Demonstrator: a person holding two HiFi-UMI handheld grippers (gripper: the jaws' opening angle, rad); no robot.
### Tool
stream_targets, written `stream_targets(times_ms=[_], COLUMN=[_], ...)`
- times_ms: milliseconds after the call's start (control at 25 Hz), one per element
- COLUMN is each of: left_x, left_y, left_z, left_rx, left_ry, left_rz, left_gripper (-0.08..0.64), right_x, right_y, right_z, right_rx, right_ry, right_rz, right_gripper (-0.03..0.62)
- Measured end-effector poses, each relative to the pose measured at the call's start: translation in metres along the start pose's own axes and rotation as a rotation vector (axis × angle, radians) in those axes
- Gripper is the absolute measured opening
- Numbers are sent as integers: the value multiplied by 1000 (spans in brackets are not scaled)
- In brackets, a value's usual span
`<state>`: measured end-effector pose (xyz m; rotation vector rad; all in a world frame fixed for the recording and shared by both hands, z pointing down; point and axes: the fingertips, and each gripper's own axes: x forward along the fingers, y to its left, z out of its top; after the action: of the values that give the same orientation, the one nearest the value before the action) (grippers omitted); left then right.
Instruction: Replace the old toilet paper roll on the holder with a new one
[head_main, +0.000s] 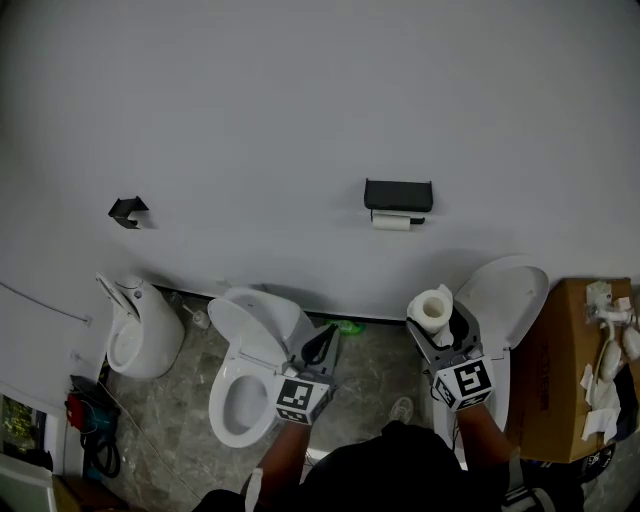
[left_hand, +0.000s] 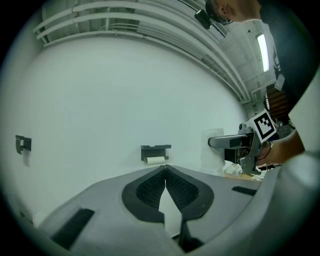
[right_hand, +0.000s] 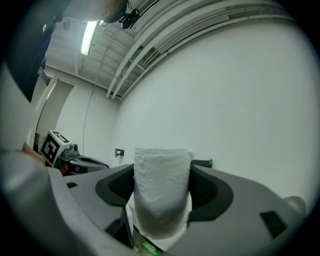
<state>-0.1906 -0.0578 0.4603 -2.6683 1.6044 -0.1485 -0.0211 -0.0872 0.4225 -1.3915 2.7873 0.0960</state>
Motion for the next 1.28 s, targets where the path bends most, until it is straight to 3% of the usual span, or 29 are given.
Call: stream_targets(times_ms=[360, 760, 920, 1040, 1160, 1280], left_x=[82, 161, 182, 198, 215, 233], left_y=[8, -2, -3, 1, 5, 11], left_z=[0, -11, -12, -12, -11, -7], left_rx=[2, 65, 155, 276, 403, 518], left_ry=[31, 117, 132, 154, 174, 190], left_rz=[-34, -77, -65, -40, -26, -12], left_gripper=[6, 6, 8, 12, 96, 125], right_x=[35, 60, 67, 69, 73, 77], right_y=[-66, -129, -139, -144, -151, -159], right_z=[-11, -22, -24, -23, -26, -29], right_rx=[10, 11, 8, 12, 38, 78], right_ry=[4, 19, 26, 26, 30, 31], right_rz=[-19, -8, 17, 30, 22, 5], right_gripper=[305, 305, 305, 305, 305, 305])
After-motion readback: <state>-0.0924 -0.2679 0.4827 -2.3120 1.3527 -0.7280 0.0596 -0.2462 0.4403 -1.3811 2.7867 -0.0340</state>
